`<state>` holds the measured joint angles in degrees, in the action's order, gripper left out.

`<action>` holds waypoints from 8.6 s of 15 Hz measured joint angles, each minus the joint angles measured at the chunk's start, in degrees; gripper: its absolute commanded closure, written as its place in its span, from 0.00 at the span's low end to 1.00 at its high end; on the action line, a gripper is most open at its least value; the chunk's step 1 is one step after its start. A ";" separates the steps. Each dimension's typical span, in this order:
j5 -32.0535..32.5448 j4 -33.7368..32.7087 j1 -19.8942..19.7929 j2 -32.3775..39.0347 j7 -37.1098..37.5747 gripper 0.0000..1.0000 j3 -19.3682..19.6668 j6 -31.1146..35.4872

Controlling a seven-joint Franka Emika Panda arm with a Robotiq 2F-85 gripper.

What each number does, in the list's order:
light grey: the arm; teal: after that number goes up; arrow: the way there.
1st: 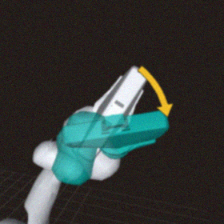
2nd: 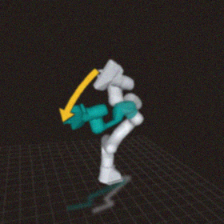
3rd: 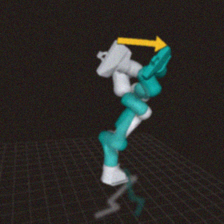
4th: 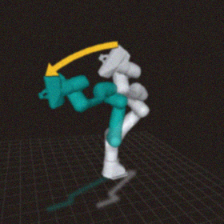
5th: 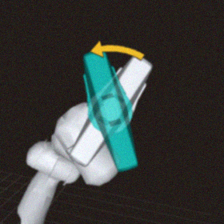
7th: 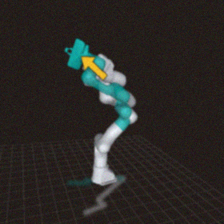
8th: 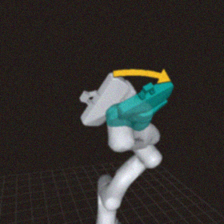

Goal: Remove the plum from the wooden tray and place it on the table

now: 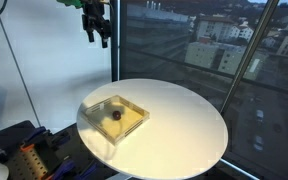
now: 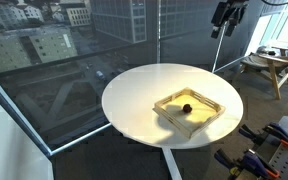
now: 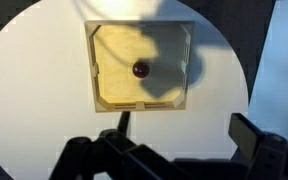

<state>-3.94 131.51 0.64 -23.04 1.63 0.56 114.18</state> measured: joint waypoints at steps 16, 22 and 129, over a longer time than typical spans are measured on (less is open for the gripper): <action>0.00 -4.49 0.42 11.89 0.06 0.00 -1.42 6.06; 0.00 -6.51 0.41 15.36 0.07 0.00 -1.45 6.26; 4.67 -7.83 1.86 53.40 3.94 0.00 0.81 40.94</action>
<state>0.73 123.69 2.51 30.36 5.56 1.37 155.12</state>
